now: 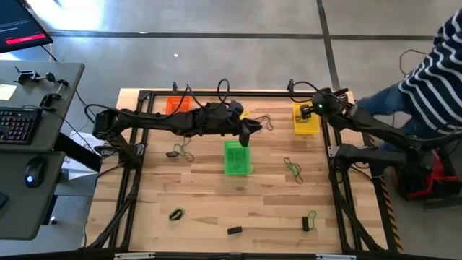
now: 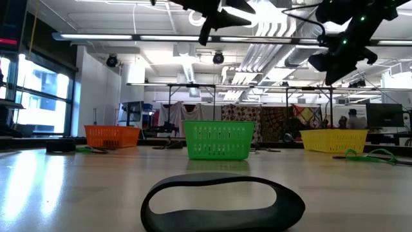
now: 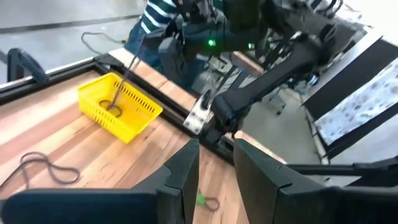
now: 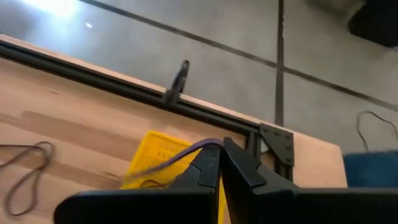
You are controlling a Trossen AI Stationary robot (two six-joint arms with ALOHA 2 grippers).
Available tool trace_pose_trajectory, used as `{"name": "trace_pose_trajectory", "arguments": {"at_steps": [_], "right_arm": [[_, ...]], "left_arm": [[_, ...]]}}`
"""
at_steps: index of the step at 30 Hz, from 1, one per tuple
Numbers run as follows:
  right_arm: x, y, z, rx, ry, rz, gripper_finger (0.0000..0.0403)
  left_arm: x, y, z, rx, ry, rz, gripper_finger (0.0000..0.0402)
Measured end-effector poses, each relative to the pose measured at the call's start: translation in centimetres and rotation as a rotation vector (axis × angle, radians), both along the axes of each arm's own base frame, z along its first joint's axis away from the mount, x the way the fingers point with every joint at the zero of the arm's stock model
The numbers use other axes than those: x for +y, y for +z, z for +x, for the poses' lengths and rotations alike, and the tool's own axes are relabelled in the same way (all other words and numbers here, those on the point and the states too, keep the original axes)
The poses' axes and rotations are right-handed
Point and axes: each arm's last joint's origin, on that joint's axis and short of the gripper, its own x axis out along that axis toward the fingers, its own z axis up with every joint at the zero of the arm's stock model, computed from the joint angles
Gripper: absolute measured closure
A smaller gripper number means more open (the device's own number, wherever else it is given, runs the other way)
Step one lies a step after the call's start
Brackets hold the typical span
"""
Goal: Sort rubber bands into baskets
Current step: Put the purple rubber band into the yellow bin
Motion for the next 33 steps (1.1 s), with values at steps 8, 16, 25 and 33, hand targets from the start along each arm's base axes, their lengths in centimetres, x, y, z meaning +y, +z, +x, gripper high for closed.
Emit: {"name": "trace_pose_trajectory", "arguments": {"at_steps": [8,16,25,33], "right_arm": [[-1.7,-1.8,0.8,0.028,-0.055,0.114,0.0403],[-2.8,-3.4,1.5,0.036,-0.059,0.235,0.0403],[-3.6,-4.4,1.7,0.034,-0.061,0.315,0.0403],[-4.1,-4.9,1.4,0.027,-0.057,0.379,0.0403]], "left_arm": [[0.0,-1.2,-0.4,0.129,0.008,-0.008,0.0312],[-0.1,-2.6,-1.1,0.295,0.008,-0.022,0.0312],[-0.1,-3.5,-1.7,0.400,0.016,-0.026,0.0312],[-0.1,-3.3,-1.6,0.383,0.014,-0.027,0.0312]]}}
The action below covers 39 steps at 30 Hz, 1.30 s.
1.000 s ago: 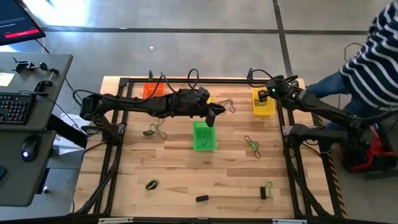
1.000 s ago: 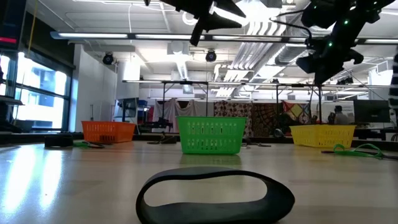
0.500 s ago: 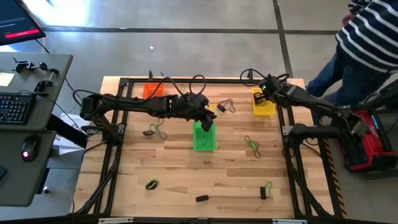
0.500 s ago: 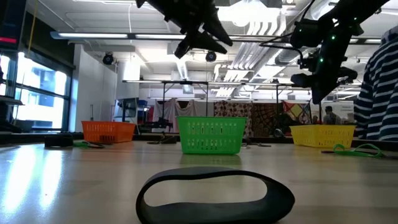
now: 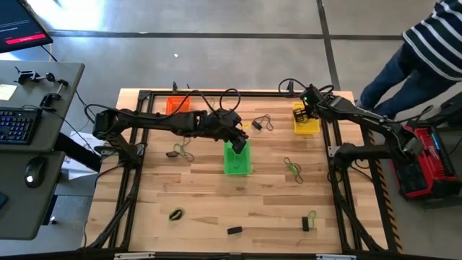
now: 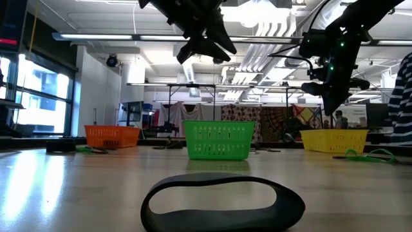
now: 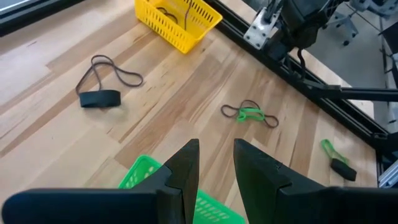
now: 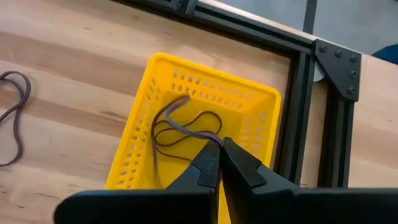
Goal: Sort rubber bands into baskets
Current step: Put the purple rubber band into the yellow bin
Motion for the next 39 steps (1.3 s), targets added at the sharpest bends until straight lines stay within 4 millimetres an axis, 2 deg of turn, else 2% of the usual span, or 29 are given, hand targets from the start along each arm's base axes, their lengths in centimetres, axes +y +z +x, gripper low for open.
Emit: {"name": "trace_pose_trajectory", "arguments": {"at_steps": [12,23,39], "right_arm": [[-0.6,-0.2,-0.9,0.024,0.019,0.046,0.0403],[-2.4,-2.5,-0.5,0.095,0.054,0.139,0.0403],[-2.5,-2.6,-0.3,0.069,0.071,0.146,0.0403]], "left_arm": [[0.0,0.0,0.0,-0.001,-0.001,0.000,0.0312],[0.0,0.0,0.0,-0.001,-0.001,0.000,0.0312],[0.0,0.0,0.0,-0.001,-0.001,0.000,0.0312]]}}
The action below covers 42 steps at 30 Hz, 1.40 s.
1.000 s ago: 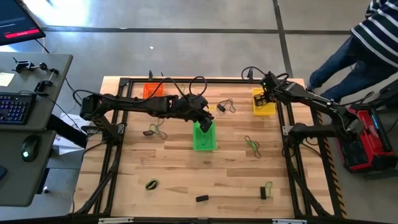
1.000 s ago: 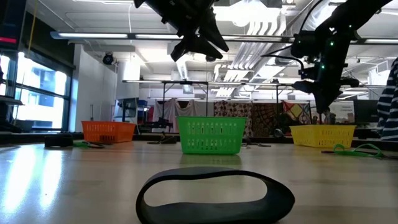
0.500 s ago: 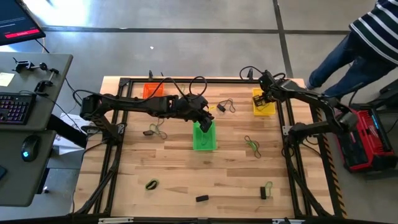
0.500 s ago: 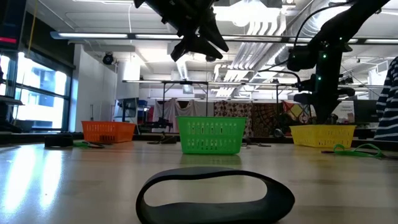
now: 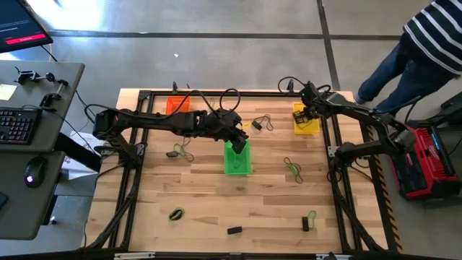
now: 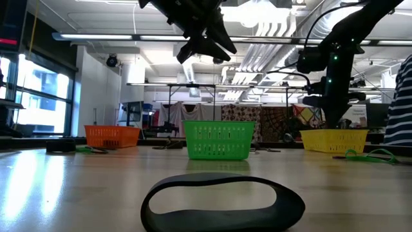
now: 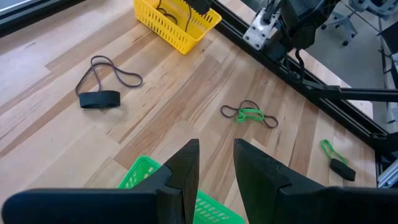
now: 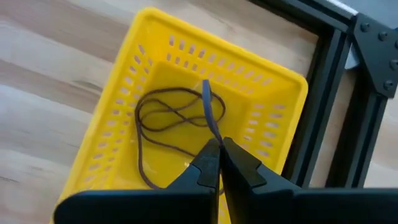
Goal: Sort rubber bands into baskets
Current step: Put the purple rubber band into the yellow bin, then put the green rubber band into the green bin
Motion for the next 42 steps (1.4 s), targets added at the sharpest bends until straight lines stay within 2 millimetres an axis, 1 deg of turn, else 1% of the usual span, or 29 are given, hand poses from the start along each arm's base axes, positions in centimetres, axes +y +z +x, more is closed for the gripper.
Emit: {"name": "trace_pose_trajectory", "arguments": {"at_steps": [6,11,16,19,25,28,32,36,39,42], "right_arm": [[-1.0,-0.9,0.2,-0.065,0.024,0.052,0.0403],[-1.5,-1.9,0.2,-0.039,0.010,0.093,0.0402],[-1.5,-2.1,0.3,-0.036,0.014,0.102,0.0399],[-1.4,-2.2,0.2,-0.047,-0.010,0.122,0.0375],[-1.0,-2.3,0.0,-0.058,-0.108,0.159,0.0291],[-1.0,-2.3,0.0,-0.065,-0.137,0.162,0.0266],[-0.8,-2.2,-0.2,-0.075,-0.181,0.186,0.0258],[-0.5,-1.8,-0.2,-0.101,-0.184,0.187,0.0258],[-0.5,-1.3,-0.2,-0.131,-0.122,0.177,0.0258],[-0.3,-0.7,-0.2,-0.152,-0.022,0.161,0.0259]], "left_arm": [[0.0,0.0,0.0,-0.003,0.002,0.002,0.0312],[0.0,0.0,0.0,-0.005,0.002,0.002,0.0312],[0.0,0.2,0.1,-0.020,0.002,0.004,0.0312],[0.2,0.3,0.2,-0.035,0.013,0.010,0.0312],[0.6,0.2,0.1,-0.029,0.023,0.010,0.0312],[0.6,0.0,0.2,-0.012,0.012,0.034,0.0312],[0.9,-0.3,0.3,0.012,0.027,0.121,0.0312],[1.4,-0.5,0.3,0.030,0.011,0.176,0.0312],[1.8,-0.5,0.3,0.045,-0.006,0.224,0.0312],[2.3,-0.5,0.2,0.050,0.067,0.229,0.0312]]}}
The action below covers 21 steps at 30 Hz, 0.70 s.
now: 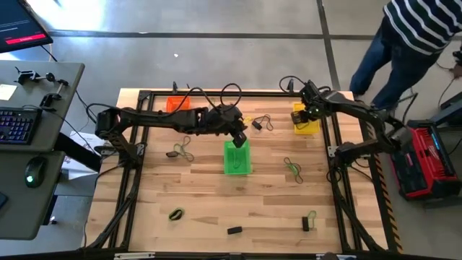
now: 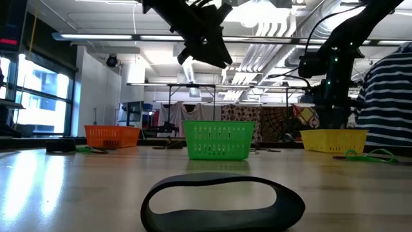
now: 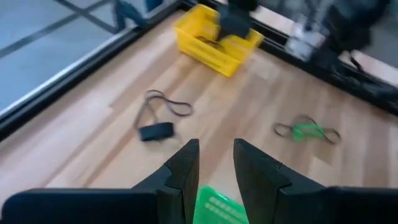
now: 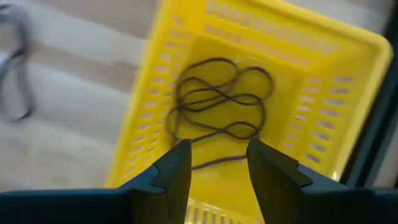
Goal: Sort rubber bands into baskets
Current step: Put the green rubber band into the green bin
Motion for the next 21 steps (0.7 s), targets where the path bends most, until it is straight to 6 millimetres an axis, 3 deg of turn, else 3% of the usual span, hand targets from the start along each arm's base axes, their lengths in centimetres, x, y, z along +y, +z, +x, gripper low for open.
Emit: {"name": "trace_pose_trajectory", "arguments": {"at_steps": [4,7,10,14,18,21], "right_arm": [[0.5,1.0,-0.1,-0.061,0.115,-0.018,0.0277],[1.0,2.0,-0.2,-0.105,0.178,-0.055,0.0309],[1.8,3.2,-0.1,-0.151,0.248,-0.109,0.0349],[3.7,4.9,0.3,-0.226,0.374,-0.179,0.0395],[5.8,6.5,0.6,-0.314,0.396,-0.235,0.0392],[7.4,7.5,0.7,-0.383,0.402,-0.258,0.0391]], "left_arm": [[0.6,0.0,-0.1,-0.007,0.050,-0.020,0.0315],[0.5,-0.1,-0.4,0.035,0.020,0.013,0.0342],[0.2,0.0,-0.3,0.054,-0.101,0.023,0.0388],[-0.6,-0.4,-0.2,0.063,-0.305,0.048,0.0398],[-0.8,-1.8,-0.9,0.079,-0.432,0.034,0.0401],[-0.8,-1.9,-1.4,-0.001,-0.474,0.038,0.0401]]}}
